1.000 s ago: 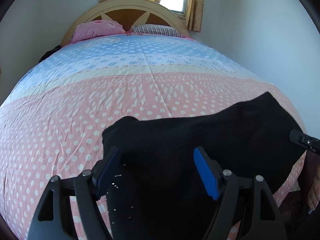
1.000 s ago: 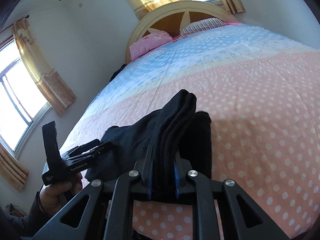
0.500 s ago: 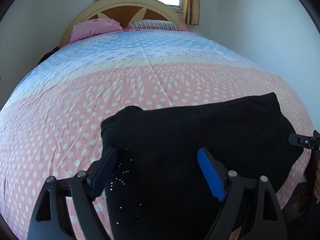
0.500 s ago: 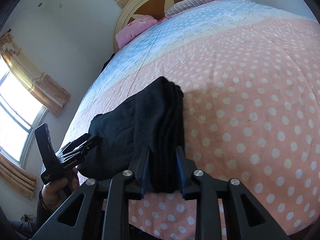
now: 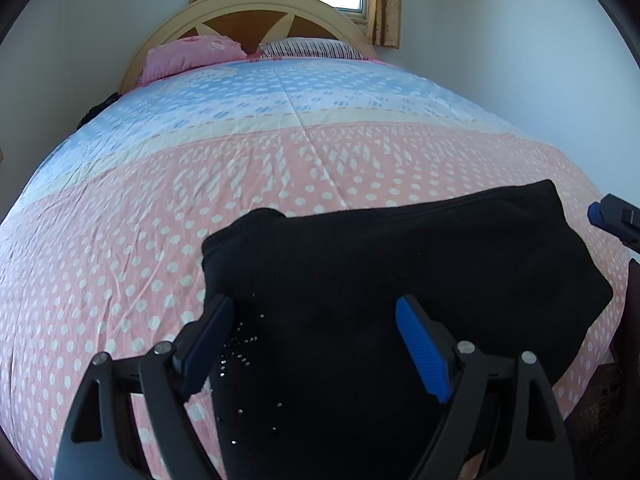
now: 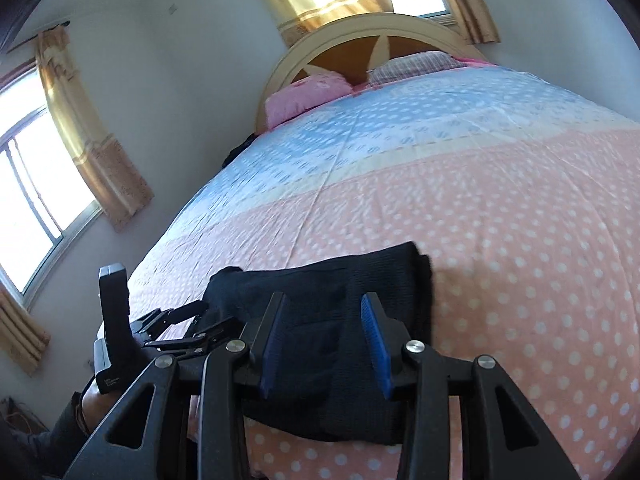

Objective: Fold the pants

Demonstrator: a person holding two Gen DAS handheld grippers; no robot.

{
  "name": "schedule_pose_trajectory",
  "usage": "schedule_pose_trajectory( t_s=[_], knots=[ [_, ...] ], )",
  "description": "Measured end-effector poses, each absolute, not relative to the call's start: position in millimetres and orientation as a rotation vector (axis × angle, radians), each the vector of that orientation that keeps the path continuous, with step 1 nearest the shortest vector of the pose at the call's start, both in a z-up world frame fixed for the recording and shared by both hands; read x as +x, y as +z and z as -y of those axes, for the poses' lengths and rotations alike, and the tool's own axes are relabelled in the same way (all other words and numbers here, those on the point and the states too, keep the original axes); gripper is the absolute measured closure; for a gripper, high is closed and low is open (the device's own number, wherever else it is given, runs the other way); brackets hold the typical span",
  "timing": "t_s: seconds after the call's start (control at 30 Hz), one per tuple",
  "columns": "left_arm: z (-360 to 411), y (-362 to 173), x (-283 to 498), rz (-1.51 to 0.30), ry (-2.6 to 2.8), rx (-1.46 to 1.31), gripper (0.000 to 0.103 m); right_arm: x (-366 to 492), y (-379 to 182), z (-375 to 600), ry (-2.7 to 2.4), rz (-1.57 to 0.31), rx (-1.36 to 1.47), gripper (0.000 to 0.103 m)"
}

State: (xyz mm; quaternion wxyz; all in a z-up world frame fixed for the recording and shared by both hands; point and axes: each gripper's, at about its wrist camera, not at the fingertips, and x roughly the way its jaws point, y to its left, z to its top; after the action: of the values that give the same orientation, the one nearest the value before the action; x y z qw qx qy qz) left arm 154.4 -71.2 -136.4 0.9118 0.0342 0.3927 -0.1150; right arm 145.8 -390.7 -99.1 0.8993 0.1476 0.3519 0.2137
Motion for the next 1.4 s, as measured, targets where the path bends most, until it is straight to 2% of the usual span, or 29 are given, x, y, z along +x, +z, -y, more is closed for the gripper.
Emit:
schedule_pose_trajectory(
  t_s=[0.07, 0.13, 0.2, 0.63, 0.83, 1.0, 1.13, 1.4],
  knots=[
    [71, -137, 154, -0.809, -0.239, 0.073, 0.016, 152, -110, 384, 0.442, -0.775, 0.298, 0.063],
    [70, -138, 154, -0.808, -0.231, 0.077, 0.010, 158, -125, 384, 0.411, -0.829, 0.302, 0.063],
    [67, -140, 154, -0.811, -0.234, 0.070, 0.008, 163, -138, 390, 0.417, -0.862, 0.318, 0.063],
    [53, -132, 147, -0.782, -0.184, 0.065, 0.008, 183, -114, 415, 0.332, -0.764, 0.335, 0.063],
    [39, -143, 148, -0.812, -0.197, 0.013, 0.008, 222, -146, 411, 0.283, -0.920, 0.279, 0.063],
    [19, -142, 130, -0.794, -0.185, -0.001, 0.008, 205, -113, 413, 0.247, -0.803, 0.256, 0.063],
    [3, -147, 120, -0.815, -0.196, -0.059, 0.007, 210, -80, 373, 0.378, -0.760, 0.209, 0.063],
    [-11, -150, 109, -0.819, -0.206, -0.099, 0.007, 278, -96, 227, 0.739, -0.991, 0.158, 0.063]
  ],
)
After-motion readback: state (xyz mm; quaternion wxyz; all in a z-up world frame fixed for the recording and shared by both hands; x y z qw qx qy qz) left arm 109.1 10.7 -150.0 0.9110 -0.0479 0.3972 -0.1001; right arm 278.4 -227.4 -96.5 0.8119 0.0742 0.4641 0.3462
